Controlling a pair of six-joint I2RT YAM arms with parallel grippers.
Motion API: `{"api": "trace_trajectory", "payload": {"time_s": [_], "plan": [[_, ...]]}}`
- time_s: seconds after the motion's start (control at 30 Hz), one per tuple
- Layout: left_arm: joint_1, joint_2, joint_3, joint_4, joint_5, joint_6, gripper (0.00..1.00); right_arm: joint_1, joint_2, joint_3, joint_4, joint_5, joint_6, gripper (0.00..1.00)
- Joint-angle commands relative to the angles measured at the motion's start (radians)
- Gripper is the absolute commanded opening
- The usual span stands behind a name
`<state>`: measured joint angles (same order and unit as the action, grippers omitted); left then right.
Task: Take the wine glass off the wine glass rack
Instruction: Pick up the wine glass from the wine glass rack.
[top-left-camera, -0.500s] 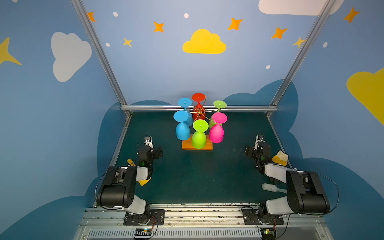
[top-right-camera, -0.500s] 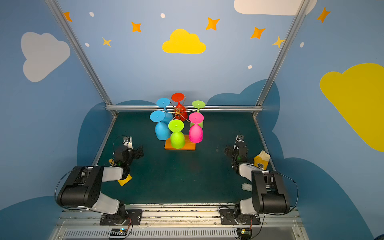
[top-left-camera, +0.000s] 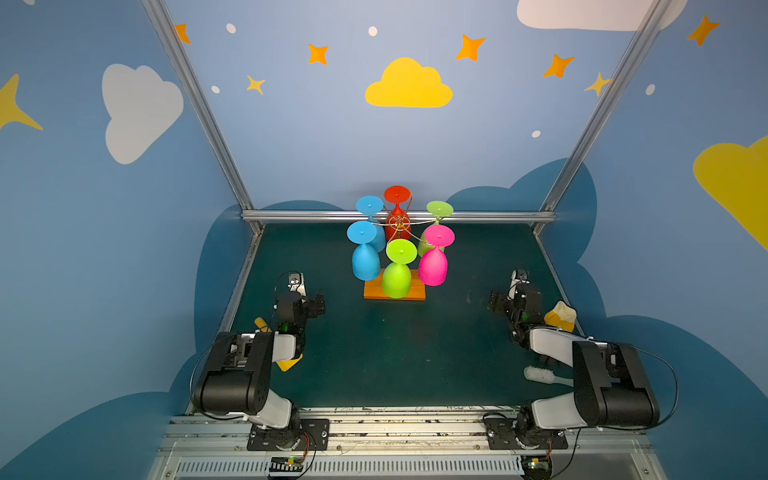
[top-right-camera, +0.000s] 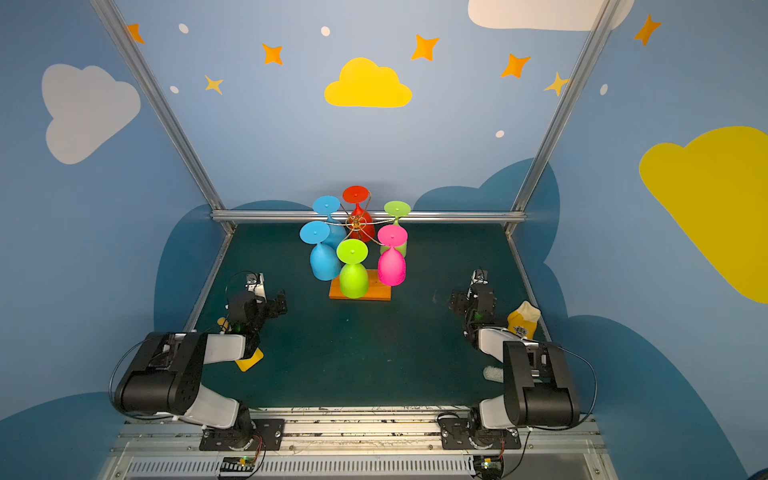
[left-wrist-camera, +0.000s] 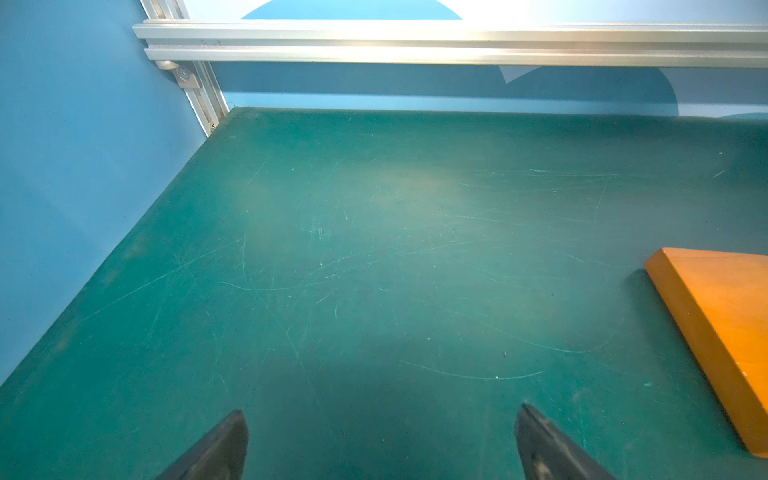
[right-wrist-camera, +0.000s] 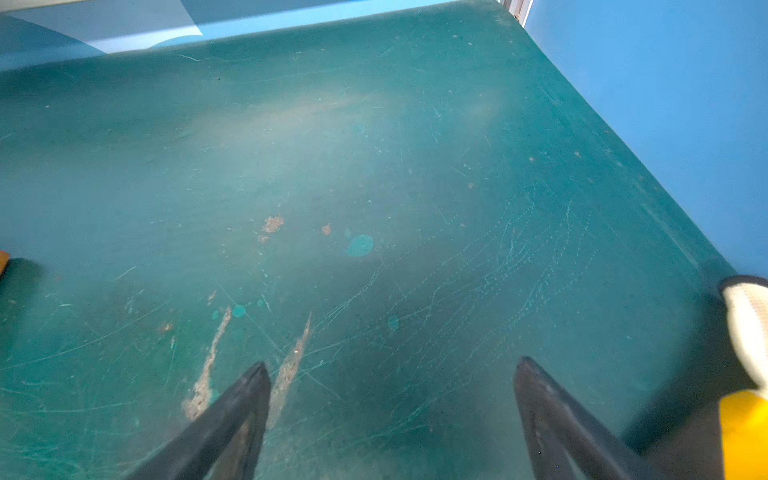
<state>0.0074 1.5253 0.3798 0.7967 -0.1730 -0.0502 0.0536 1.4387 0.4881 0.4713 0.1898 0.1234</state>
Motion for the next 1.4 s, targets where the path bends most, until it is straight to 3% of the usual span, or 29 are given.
{"api": "trace_trajectory", "payload": {"time_s": [0.0, 0.43, 0.53, 0.6, 0.77, 0.9, 1.0, 1.2, 1.37], "plan": [[0.003, -0.005, 0.016, -0.005, 0.007, -0.001, 0.99, -0.002, 0.007, 0.026, -0.010, -0.009, 0.006, 0.90], [0.004, -0.022, 0.006, 0.004, -0.009, -0.009, 0.99, 0.007, -0.009, 0.028, -0.016, 0.018, -0.001, 0.90], [0.000, -0.078, -0.007, -0.017, -0.026, -0.009, 0.99, 0.027, -0.073, 0.121, -0.211, 0.042, -0.037, 0.90], [-0.009, -0.124, -0.016, -0.015, -0.057, -0.007, 0.99, 0.027, -0.113, 0.252, -0.447, 0.100, 0.080, 0.90], [-0.018, -0.330, 0.037, -0.299, -0.233, -0.136, 0.99, -0.014, -0.221, 0.361, -0.607, -0.130, 0.275, 0.94], [-0.021, -0.471, -0.027, -0.224, -0.198, -0.291, 0.99, -0.048, -0.273, 0.304, -0.455, -0.309, 0.394, 0.93], [-0.025, -0.551, -0.037, -0.217, -0.143, -0.328, 0.99, -0.060, -0.328, 0.304, -0.434, -0.478, 0.424, 0.85], [-0.021, -0.667, 0.107, -0.506, 0.004, -0.401, 0.99, -0.060, -0.440, 0.342, -0.459, -0.736, 0.526, 0.71], [-0.022, -0.762, 0.118, -0.529, 0.074, -0.409, 0.99, -0.035, -0.442, 0.395, -0.414, -0.885, 0.670, 0.67]]}}
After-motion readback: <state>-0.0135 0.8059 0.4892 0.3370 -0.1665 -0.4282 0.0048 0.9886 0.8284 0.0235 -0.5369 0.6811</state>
